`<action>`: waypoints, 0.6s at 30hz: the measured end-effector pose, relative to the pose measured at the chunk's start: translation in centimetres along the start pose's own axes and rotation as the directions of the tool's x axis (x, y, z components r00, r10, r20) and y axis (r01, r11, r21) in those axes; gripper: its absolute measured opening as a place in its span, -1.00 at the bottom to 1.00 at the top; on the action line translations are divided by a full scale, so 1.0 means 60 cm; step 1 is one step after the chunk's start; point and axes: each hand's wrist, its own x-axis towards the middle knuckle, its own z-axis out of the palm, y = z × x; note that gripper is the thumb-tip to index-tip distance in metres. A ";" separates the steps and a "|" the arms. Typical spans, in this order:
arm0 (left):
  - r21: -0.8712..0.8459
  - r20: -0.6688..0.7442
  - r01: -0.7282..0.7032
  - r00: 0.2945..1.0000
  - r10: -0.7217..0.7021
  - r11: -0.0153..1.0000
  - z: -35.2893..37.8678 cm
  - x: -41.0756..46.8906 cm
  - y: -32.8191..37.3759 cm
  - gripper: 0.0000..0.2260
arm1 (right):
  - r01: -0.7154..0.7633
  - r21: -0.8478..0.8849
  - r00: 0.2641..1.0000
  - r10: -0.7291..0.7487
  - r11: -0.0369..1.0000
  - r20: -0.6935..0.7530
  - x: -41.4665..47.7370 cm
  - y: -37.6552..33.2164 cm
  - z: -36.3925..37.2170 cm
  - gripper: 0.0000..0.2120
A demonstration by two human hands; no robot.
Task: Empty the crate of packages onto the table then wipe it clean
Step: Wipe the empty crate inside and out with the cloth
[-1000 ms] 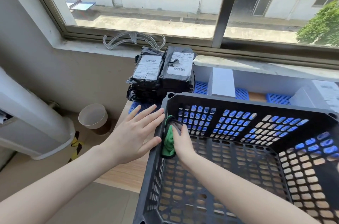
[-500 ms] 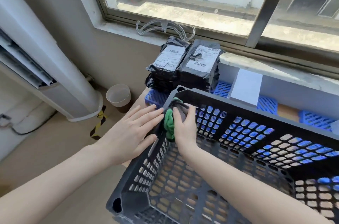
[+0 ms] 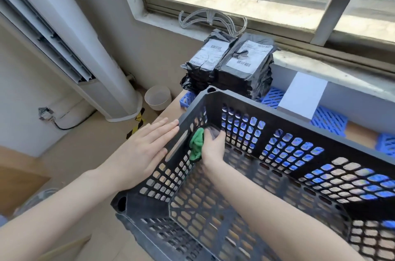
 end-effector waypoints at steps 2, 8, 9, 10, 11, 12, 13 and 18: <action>-0.037 -0.002 0.015 1.000 -0.015 0.999 0.000 0.001 0.001 -0.53 | 0.070 0.106 0.997 -0.066 0.992 -0.039 0.005 -0.037 0.004 -0.58; -0.036 0.008 0.001 1.000 0.000 0.999 -0.002 0.002 -0.005 -0.53 | 0.051 0.013 0.998 -0.050 0.999 -0.022 0.018 -0.010 0.009 -0.82; -0.022 0.005 0.002 1.000 -0.002 1.000 -0.001 0.002 -0.003 -0.53 | 0.033 0.003 0.999 -0.032 0.999 -0.020 0.023 0.000 0.010 -0.81; -0.004 0.002 0.003 1.000 -0.003 1.000 0.000 0.003 -0.002 -0.53 | 0.012 -0.004 1.000 -0.012 1.000 -0.016 0.025 0.005 0.009 -0.77; 0.009 0.000 0.007 1.000 -0.007 1.000 0.001 0.002 -0.001 -0.54 | -0.008 -0.021 1.000 0.008 1.000 -0.008 0.027 0.010 0.008 -0.74; 0.016 -0.002 0.014 1.000 -0.014 1.000 0.001 0.002 0.002 -0.54 | -0.020 -0.040 1.000 0.020 0.999 0.000 0.028 0.013 0.007 -0.71; 0.019 -0.002 0.023 1.000 -0.023 1.000 0.002 0.001 0.003 -0.54 | -0.037 -0.057 0.999 0.038 0.998 0.009 0.029 0.016 0.004 -0.66; 0.015 0.047 0.055 0.997 -0.056 0.998 -0.005 -0.002 0.001 -0.54 | -0.103 -0.033 0.995 0.103 0.994 0.007 0.011 0.013 -0.008 -0.61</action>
